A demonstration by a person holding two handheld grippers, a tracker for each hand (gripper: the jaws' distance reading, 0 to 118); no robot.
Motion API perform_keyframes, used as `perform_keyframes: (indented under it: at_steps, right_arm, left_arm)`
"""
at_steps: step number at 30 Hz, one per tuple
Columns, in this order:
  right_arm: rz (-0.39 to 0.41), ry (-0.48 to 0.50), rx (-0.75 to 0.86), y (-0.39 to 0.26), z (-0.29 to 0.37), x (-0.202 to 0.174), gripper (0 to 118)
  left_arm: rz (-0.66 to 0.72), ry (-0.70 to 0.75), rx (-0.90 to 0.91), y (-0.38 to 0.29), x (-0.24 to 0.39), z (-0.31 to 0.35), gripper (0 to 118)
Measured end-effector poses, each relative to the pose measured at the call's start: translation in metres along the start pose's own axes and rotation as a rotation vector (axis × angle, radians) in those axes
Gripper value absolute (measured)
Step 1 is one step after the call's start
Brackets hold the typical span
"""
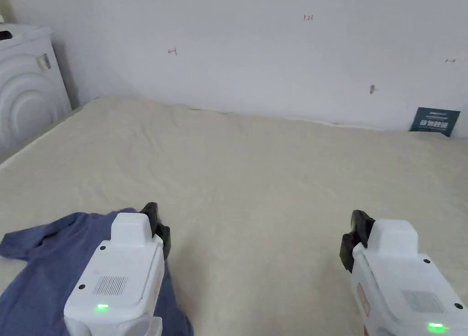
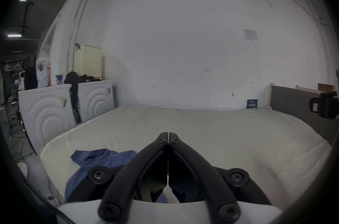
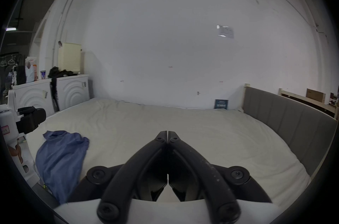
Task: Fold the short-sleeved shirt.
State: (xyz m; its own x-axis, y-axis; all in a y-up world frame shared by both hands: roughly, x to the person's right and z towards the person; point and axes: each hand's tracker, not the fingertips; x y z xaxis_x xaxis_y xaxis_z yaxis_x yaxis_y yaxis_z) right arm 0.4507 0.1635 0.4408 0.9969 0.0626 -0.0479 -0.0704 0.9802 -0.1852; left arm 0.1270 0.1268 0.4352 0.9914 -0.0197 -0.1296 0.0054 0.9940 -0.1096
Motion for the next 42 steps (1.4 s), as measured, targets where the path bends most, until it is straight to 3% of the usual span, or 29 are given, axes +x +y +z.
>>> perform_keyframes:
  at_steps: [11, 19, 26, 34, 36, 37, 38, 40, 41, 42]
  right_arm:
    - [0.044, 0.295, 0.018, 0.010, -0.030, -0.116, 1]
    - [0.058, 0.430, 0.012, 0.008, -0.033, -0.178, 1]
    - [0.067, 0.467, 0.002, 0.005, -0.031, -0.194, 1]
    - [0.076, 0.413, -0.016, 0.001, -0.040, -0.174, 1]
    - [0.072, 0.393, -0.024, 0.000, -0.044, -0.167, 1]
    - [0.070, 0.381, -0.029, -0.002, -0.048, -0.163, 1]
    - [0.068, 0.371, -0.032, -0.003, -0.051, -0.159, 1]
    - [0.067, 0.348, -0.038, -0.004, -0.055, -0.150, 1]
    - [0.070, 0.334, -0.041, -0.005, -0.058, -0.146, 1]
    - [0.071, 0.324, -0.046, -0.006, -0.060, -0.142, 1]
  left_arm:
    - [0.012, 0.323, -0.027, -0.007, -0.130, 0.044, 0]
    - [0.049, 0.466, -0.048, -0.011, -0.193, 0.082, 0]
    - [0.088, 0.459, -0.111, -0.014, -0.212, 0.082, 0]
    - [0.196, 0.279, -0.322, -0.026, -0.212, 0.013, 4]
    - [0.213, 0.229, -0.407, -0.035, -0.210, -0.014, 25]
    - [0.219, 0.205, -0.436, -0.040, -0.207, -0.026, 43]
    - [0.224, 0.179, -0.461, -0.044, -0.202, -0.036, 70]
    - [0.237, 0.151, -0.505, -0.055, -0.192, -0.058, 102]
    - [0.233, 0.142, -0.570, -0.061, -0.187, -0.073, 113]
    - [0.234, 0.131, -0.614, -0.067, -0.182, -0.084, 115]
